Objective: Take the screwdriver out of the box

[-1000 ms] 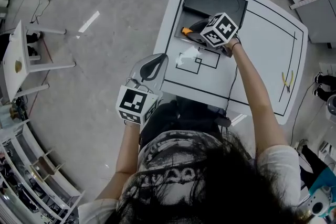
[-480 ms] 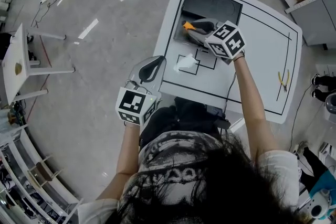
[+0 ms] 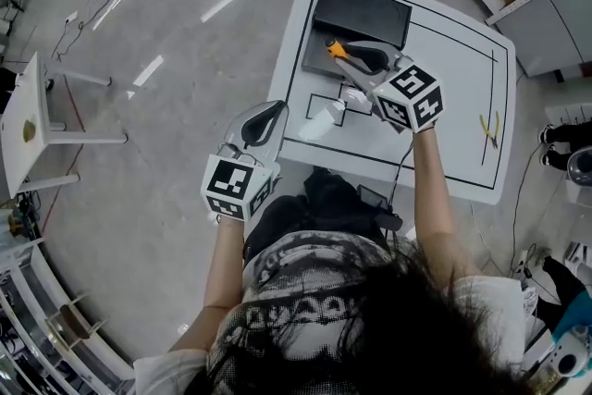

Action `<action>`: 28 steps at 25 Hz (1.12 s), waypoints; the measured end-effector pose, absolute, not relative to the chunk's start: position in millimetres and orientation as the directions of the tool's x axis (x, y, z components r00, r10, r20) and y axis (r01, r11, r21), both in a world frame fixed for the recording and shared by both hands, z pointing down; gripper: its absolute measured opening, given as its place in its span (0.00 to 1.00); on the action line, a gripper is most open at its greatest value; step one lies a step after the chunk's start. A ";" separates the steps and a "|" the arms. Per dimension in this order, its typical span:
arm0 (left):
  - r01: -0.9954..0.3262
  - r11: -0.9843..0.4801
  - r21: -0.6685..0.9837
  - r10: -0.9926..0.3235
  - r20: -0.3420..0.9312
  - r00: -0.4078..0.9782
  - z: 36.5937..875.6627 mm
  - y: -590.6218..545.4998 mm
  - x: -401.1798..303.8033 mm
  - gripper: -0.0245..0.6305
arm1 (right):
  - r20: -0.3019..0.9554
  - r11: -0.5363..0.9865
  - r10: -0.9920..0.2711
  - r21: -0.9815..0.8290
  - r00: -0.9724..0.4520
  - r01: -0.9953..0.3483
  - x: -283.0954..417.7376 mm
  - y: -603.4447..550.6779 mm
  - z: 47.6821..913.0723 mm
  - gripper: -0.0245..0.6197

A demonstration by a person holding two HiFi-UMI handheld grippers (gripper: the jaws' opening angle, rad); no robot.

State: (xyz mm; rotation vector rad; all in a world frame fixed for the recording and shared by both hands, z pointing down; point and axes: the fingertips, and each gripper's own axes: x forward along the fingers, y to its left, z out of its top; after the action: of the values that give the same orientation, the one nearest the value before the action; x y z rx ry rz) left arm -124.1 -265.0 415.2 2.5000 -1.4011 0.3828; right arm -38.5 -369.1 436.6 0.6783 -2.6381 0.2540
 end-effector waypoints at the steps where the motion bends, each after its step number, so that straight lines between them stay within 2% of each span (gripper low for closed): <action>1: -0.855 -0.511 0.087 -0.791 0.341 0.507 413.8 -259.5 -125.1 0.04 | 0.418 0.860 -0.434 -0.071 -0.798 -0.505 -37.5 -361.0 432.3 0.20; 10: -0.824 -0.562 0.076 -0.772 0.307 0.556 398.2 -194.2 -133.3 0.04 | 0.383 0.808 -0.520 -0.070 -0.763 -0.586 -31.4 -272.9 410.3 0.20; 28: -0.744 -0.665 0.069 -0.702 0.283 0.654 393.2 -57.0 -133.9 0.04 | 0.372 0.738 -0.604 -0.075 -0.705 -0.671 -30.7 -118.4 404.0 0.20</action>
State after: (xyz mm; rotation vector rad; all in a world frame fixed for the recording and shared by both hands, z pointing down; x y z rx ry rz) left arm -133.9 -57.0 393.2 2.6912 -1.1874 0.3478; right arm -30.7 -118.4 404.0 0.9903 -2.6162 0.2935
